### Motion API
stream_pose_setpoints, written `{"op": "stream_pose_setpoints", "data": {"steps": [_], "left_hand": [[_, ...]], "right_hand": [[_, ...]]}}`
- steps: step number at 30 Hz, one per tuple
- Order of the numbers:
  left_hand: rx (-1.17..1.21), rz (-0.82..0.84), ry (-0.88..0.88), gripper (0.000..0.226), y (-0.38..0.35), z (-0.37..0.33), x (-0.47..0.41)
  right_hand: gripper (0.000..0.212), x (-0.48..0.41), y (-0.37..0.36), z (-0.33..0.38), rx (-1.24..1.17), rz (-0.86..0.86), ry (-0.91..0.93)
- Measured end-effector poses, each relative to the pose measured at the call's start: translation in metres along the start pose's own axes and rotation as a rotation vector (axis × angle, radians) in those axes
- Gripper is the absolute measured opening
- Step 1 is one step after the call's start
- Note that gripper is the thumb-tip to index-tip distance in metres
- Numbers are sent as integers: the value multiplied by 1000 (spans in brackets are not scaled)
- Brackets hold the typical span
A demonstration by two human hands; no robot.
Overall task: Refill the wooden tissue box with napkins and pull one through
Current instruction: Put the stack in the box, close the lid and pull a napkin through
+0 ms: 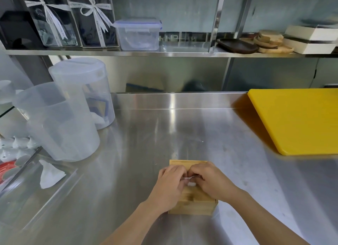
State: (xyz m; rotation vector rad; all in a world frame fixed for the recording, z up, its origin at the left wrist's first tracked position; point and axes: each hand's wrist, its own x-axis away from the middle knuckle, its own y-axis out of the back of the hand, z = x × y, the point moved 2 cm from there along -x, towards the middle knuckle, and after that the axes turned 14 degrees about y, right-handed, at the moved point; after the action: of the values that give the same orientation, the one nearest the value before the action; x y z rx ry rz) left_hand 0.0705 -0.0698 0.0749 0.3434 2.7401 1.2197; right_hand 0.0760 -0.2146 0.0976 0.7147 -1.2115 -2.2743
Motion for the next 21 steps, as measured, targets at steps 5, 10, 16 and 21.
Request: {"op": "stream_pose_setpoints", "data": {"steps": [5,10,16,21], "left_hand": [[58,100,40,15,-5,7,-3],[98,126,48,17,-1,9,-10],[40,122,65,7,10,9,-11],[-170,130,48,17,10,6,-20]], "right_hand": [[14,-5,1,4,-105,-80,-26],[10,-9,0,7,29,-48,49],[9,4,16,-14,-30,-1,-123],[8,14,19,-17,-229,-46,-258]]}}
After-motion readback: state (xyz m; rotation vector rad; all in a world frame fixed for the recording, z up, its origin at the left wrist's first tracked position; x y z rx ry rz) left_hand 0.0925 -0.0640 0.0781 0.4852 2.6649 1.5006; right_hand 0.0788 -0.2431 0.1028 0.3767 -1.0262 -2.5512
